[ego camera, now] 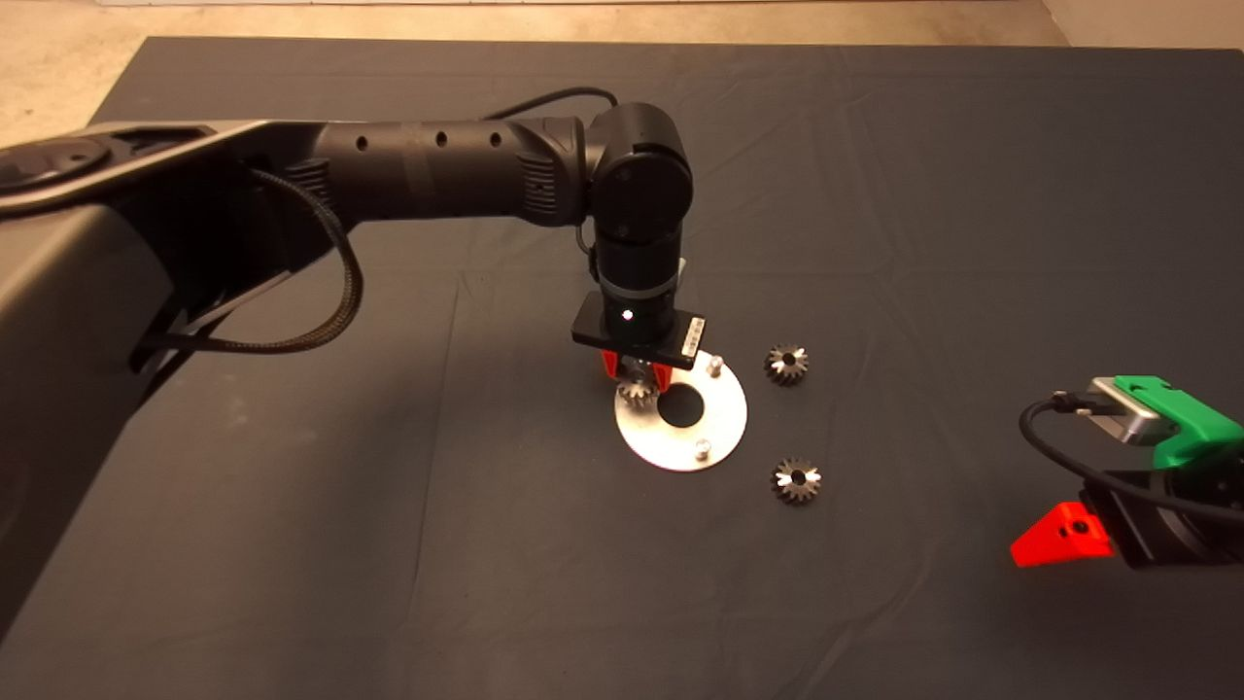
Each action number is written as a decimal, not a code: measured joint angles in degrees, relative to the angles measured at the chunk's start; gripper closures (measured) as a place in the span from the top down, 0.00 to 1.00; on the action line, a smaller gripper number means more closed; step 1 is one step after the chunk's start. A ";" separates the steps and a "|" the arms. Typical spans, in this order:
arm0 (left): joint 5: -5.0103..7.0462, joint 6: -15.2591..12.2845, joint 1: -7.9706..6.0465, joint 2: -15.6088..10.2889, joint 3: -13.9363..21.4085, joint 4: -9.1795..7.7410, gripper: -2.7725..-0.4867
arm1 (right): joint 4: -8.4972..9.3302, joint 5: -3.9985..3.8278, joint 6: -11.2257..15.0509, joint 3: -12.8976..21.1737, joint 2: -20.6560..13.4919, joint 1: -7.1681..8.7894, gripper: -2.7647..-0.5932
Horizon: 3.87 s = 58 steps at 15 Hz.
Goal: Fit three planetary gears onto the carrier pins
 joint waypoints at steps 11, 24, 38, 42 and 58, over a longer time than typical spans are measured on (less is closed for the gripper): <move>2.01 0.00 0.00 0.00 -0.10 0.90 0.20 | 0.00 0.00 0.01 0.00 -0.02 0.00 0.99; 2.43 0.00 0.00 0.00 -0.07 2.39 0.20 | 0.00 0.00 -0.01 0.00 -0.02 0.00 0.99; 1.27 0.00 0.02 0.00 -0.07 2.62 0.20 | 0.00 0.00 -0.65 0.00 -0.02 0.00 0.99; 0.97 0.00 0.05 0.00 -0.07 2.69 0.20 | 0.00 0.00 -0.86 0.00 -0.02 0.00 0.99; 2.34 -0.05 0.30 0.17 0.06 3.19 0.20 | 0.00 0.00 -1.01 0.00 -0.02 0.02 0.99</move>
